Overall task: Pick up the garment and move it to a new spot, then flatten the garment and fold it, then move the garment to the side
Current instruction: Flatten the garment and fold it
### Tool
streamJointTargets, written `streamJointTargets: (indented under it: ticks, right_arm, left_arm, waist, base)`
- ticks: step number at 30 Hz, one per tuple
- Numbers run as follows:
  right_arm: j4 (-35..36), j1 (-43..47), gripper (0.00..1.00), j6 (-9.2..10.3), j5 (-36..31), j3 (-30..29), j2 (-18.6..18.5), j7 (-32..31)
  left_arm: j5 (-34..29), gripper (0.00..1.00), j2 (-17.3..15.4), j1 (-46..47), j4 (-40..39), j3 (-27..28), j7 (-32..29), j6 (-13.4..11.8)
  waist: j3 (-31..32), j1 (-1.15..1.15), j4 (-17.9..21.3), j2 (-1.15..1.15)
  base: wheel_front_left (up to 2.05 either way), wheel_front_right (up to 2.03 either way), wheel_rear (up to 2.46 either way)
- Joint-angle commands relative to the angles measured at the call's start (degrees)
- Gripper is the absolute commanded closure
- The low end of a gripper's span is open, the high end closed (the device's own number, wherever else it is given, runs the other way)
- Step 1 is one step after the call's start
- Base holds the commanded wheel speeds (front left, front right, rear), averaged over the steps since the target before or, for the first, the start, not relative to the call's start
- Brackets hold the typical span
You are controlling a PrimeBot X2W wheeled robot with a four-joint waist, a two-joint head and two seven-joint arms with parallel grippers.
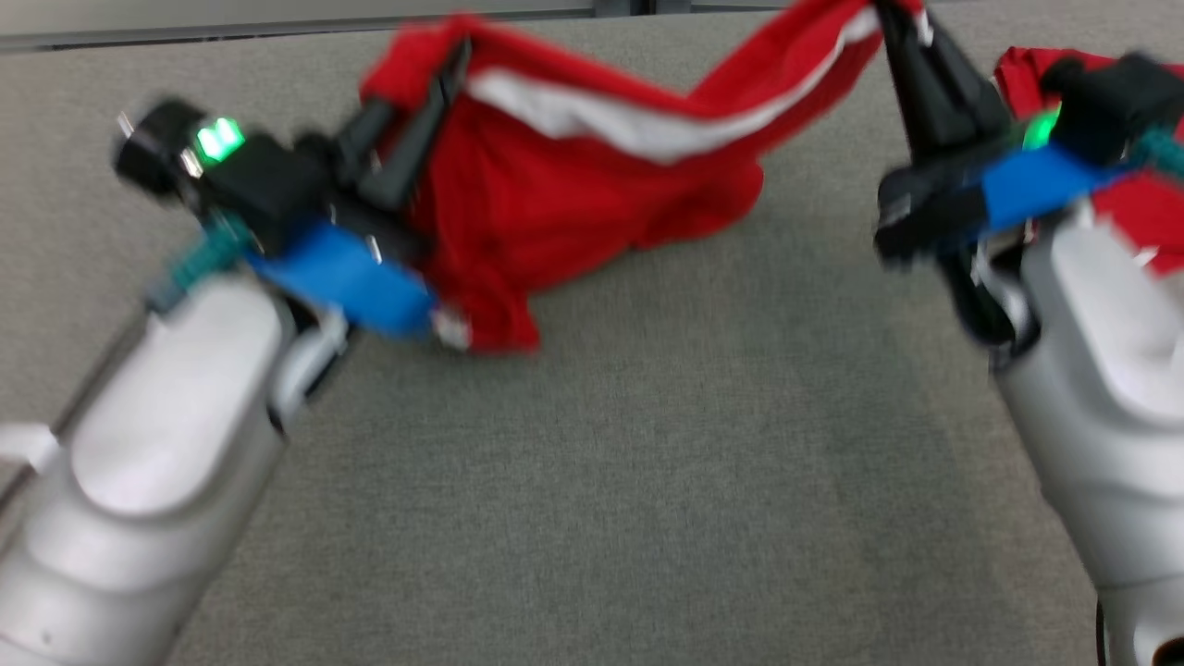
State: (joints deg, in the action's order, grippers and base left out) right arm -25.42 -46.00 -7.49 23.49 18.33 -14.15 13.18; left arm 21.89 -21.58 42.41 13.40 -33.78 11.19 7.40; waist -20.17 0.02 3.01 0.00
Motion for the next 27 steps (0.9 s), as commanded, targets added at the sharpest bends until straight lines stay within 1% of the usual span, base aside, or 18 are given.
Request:
streamJointTargets:
  ticks: [1, 4, 6, 10, 15, 20, 25, 27]
  right_arm:
    - [-1.67, -4.72, 1.00, 0.00, 0.35, 0.57, 0.33, -0.26]
    - [-6.43, -14.58, 1.00, 0.00, 2.09, 0.92, 0.92, -0.80]
    - [-10.13, -20.42, 1.00, 0.00, 3.35, 1.08, 1.69, -0.69]
    - [-17.29, -30.32, 1.00, 0.00, 6.10, 0.80, 2.47, -0.42]
    - [-24.05, -38.75, 1.00, 0.00, 8.41, 1.41, 3.85, 0.40]
    - [-26.97, -42.28, 1.00, 0.00, 9.84, 3.74, 4.02, 1.23]
    - [-28.53, -39.24, 1.00, 0.00, 11.72, 7.01, 3.13, 1.66]
    - [-28.33, -37.62, 1.00, 0.00, 12.71, 8.24, 2.73, 1.81]
  left_arm:
    - [1.13, 1.00, -0.28, 4.50, 0.73, 0.20, -0.21, 0.07]
    - [2.36, 1.00, -1.18, 14.07, 3.02, -1.06, -0.82, 0.06]
    - [2.74, 1.00, -1.58, 19.75, 5.51, -2.22, -0.77, 0.06]
    - [5.60, 1.00, -1.15, 29.41, 10.31, -4.65, 0.22, 0.07]
    - [9.42, 1.00, -0.72, 37.01, 15.73, -6.91, 1.63, 0.07]
    - [11.19, 1.00, -0.97, 39.91, 18.01, -9.01, 3.01, 0.07]
    - [11.66, 1.00, -1.28, 37.46, 19.51, -11.65, 3.70, 0.07]
    - [11.89, 1.00, -0.93, 36.17, 19.57, -12.24, 3.92, 0.07]
  waist:
    - [-3.41, -0.02, -1.63, 0.00]
    - [-6.55, -0.02, -1.45, 0.00]
    - [-7.60, -0.02, -1.13, 0.00]
    - [-8.04, -0.02, -0.80, 0.00]
    - [-7.16, -0.02, 0.01, 0.00]
    - [-7.90, -0.02, -0.16, 0.00]
    - [-9.54, -0.02, -0.85, 0.00]
    - [-10.27, -0.02, -1.16, 0.00]
  base:
    - [0.00, 0.00, 0.00]
    - [0.00, 0.00, 0.00]
    - [0.00, 0.00, 0.00]
    - [0.00, 0.00, 0.00]
    - [0.00, 0.00, 0.00]
    - [0.00, 0.00, 0.00]
    - [0.00, 0.00, 0.00]
    - [0.00, 0.00, 0.00]
